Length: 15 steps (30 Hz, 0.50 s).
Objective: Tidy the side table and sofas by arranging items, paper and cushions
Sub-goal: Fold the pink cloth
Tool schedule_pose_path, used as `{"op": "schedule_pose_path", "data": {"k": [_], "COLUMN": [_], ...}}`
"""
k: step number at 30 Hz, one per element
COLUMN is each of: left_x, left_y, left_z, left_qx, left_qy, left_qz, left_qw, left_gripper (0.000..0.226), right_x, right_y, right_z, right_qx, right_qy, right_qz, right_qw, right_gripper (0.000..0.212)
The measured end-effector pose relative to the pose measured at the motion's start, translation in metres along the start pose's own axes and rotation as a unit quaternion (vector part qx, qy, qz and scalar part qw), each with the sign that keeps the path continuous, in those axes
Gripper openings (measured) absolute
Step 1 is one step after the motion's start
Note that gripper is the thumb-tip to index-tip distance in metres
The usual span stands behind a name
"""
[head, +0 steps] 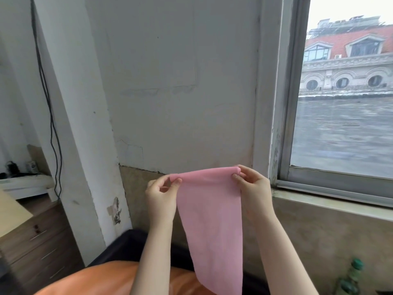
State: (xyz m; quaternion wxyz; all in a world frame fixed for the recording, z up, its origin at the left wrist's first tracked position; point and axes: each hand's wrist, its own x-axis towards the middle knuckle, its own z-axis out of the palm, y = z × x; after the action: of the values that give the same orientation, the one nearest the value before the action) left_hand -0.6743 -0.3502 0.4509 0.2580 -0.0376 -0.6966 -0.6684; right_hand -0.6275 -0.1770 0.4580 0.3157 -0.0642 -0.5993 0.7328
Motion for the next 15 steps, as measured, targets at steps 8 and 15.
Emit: {"op": "schedule_pose_path", "data": {"k": [8,15], "left_x": [-0.014,-0.016], "left_y": [0.002,0.004], "left_z": [0.003,0.006], "left_qx": [-0.035,0.007], "left_qy": [-0.025,-0.074], "left_qz": [0.023,0.026], "left_qw": [0.999,0.997], "left_gripper": [0.007,0.046], "right_x": [-0.005,-0.009], "right_y": [-0.003,-0.004], "right_z": [-0.001,-0.001], "right_qx": [-0.039,-0.083], "right_qy": [0.044,0.036], "right_qz": [-0.039,-0.049], "right_qw": [0.998,0.995], "right_gripper": [0.021,0.029]}}
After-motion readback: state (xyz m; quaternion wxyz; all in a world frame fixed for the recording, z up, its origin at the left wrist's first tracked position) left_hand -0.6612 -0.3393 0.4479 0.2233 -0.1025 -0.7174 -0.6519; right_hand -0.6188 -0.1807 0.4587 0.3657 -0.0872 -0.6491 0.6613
